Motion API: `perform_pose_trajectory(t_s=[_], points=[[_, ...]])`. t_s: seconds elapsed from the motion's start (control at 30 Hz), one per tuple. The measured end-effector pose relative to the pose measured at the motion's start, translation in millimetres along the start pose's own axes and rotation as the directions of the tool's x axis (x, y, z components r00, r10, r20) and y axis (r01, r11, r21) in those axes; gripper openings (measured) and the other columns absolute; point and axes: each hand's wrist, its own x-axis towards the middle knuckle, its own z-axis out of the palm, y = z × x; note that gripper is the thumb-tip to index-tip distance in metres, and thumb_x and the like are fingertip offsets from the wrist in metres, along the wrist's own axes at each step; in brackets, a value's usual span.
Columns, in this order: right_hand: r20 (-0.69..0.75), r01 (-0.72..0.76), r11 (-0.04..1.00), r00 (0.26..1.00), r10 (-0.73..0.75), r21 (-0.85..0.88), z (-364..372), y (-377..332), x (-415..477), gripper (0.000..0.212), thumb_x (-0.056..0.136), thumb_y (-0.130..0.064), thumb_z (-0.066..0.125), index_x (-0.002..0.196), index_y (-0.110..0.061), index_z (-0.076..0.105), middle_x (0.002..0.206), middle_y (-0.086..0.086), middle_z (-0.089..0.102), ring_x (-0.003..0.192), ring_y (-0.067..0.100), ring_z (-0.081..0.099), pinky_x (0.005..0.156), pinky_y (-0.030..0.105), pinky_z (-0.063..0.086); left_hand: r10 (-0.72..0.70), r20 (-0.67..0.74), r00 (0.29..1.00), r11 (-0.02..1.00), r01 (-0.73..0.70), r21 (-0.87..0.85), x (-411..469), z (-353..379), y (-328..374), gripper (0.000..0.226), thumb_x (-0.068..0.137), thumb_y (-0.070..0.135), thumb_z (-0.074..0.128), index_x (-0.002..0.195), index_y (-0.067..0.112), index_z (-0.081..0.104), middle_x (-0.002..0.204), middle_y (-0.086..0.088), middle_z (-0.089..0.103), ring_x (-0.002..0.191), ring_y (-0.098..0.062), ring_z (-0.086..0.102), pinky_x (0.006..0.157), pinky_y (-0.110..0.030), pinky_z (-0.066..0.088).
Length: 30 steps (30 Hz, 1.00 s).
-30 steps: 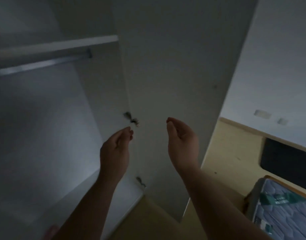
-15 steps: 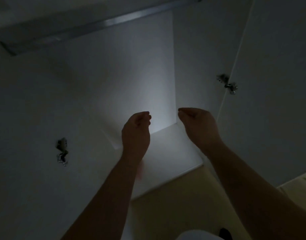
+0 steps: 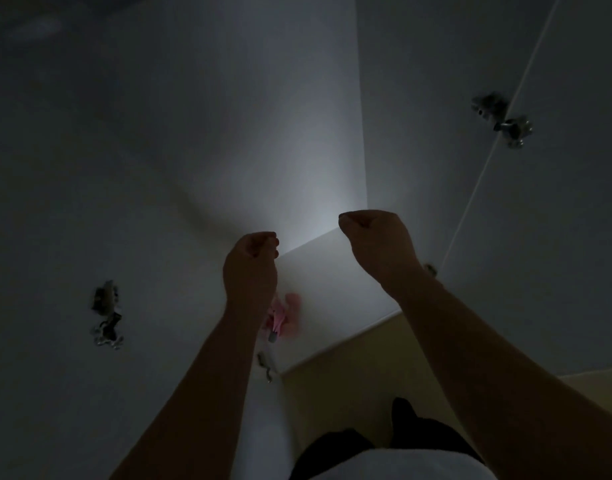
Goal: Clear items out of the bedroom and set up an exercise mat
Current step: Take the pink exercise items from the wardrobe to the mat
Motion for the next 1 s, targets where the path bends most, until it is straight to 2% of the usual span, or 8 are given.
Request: perform_pose_trajectory(t_s=[0.1,0.17,0.27,0.33,0.53,0.63,0.77,1.0], points=[[0.03,-0.054,0.998,0.998,0.054,0.025,20,14,24,0.032,0.09,-0.024,0.057,0.091,0.007,0.066,0.088,0.024,0.068,0.082,0.039,0.062,0.068,0.041,0.053,-0.011,-0.006,1.0,1.0,0.011,0.027,20,5,-21,0.01,0.079,0.031,0.061,0.085,0.03,0.069,0.084,0.002,0.074,0.085,-0.023,0.072,0.086,-0.051,0.056],[0.044,-0.082,0.996,0.996,0.08,0.037,39,27,38,0.034,0.089,-0.024,0.056,0.065,0.0,0.059,0.057,0.012,0.054,0.052,0.028,0.047,0.057,0.029,0.038,-0.019,0.0,1.0,0.998,0.019,0.058,36,8,-41,0.009,0.087,0.023,0.063,0.086,0.03,0.068,0.087,0.001,0.073,0.087,-0.022,0.071,0.087,-0.052,0.056],[0.073,-0.111,0.993,0.991,0.108,0.039,78,59,63,0.046,0.091,-0.025,0.055,0.05,-0.013,0.037,0.041,-0.006,0.031,0.04,0.009,0.029,0.048,0.025,0.027,-0.03,0.001,1.0,0.993,0.03,0.11,70,16,-84,0.017,0.092,0.016,0.062,0.085,0.03,0.067,0.089,0.0,0.073,0.086,-0.021,0.071,0.087,-0.05,0.057],[0.078,-0.127,0.991,0.989,0.124,0.03,109,92,81,0.049,0.093,-0.026,0.056,0.049,-0.013,0.039,0.038,-0.008,0.035,0.039,0.009,0.034,0.047,0.023,0.027,-0.033,-0.005,0.999,0.991,0.034,0.129,97,25,-125,0.017,0.092,0.015,0.062,0.085,0.03,0.066,0.087,0.0,0.073,0.085,-0.022,0.071,0.085,-0.049,0.057],[0.129,-0.134,0.991,0.983,0.13,0.025,218,207,131,0.033,0.095,-0.028,0.059,0.09,0.002,0.073,0.08,0.017,0.072,0.074,0.028,0.069,0.072,0.035,0.055,-0.113,-0.058,0.992,0.984,0.119,0.129,175,54,-288,0.008,0.082,0.022,0.065,0.08,0.029,0.068,0.083,0.0,0.073,0.082,-0.025,0.071,0.082,-0.052,0.058],[0.171,-0.111,0.994,0.979,0.112,-0.014,273,272,155,0.03,0.094,-0.027,0.061,0.094,0.0,0.075,0.082,0.015,0.074,0.079,0.028,0.07,0.075,0.035,0.055,-0.146,-0.102,0.984,0.981,0.157,0.111,212,64,-376,0.008,0.073,0.03,0.064,0.079,0.03,0.069,0.086,-0.002,0.073,0.084,-0.026,0.071,0.084,-0.053,0.057],[0.215,-0.11,0.992,0.969,0.122,-0.065,340,353,174,0.022,0.092,-0.027,0.063,0.096,-0.011,0.078,0.074,-0.003,0.072,0.075,0.013,0.07,0.07,0.024,0.051,-0.2,-0.185,0.962,0.975,0.215,0.06,249,64,-474,0.013,0.066,0.032,0.061,0.077,0.029,0.068,0.091,-0.007,0.074,0.092,-0.032,0.071,0.086,-0.054,0.056],[0.259,-0.03,0.993,0.964,0.059,-0.115,434,430,191,0.027,0.092,-0.03,0.063,0.1,-0.009,0.079,0.1,0.01,0.076,0.097,0.024,0.069,0.09,0.038,0.054,-0.201,-0.278,0.939,0.979,0.203,-0.024,276,56,-560,0.011,0.065,0.029,0.06,0.074,0.028,0.067,0.087,-0.007,0.073,0.09,-0.031,0.071,0.084,-0.051,0.058]])
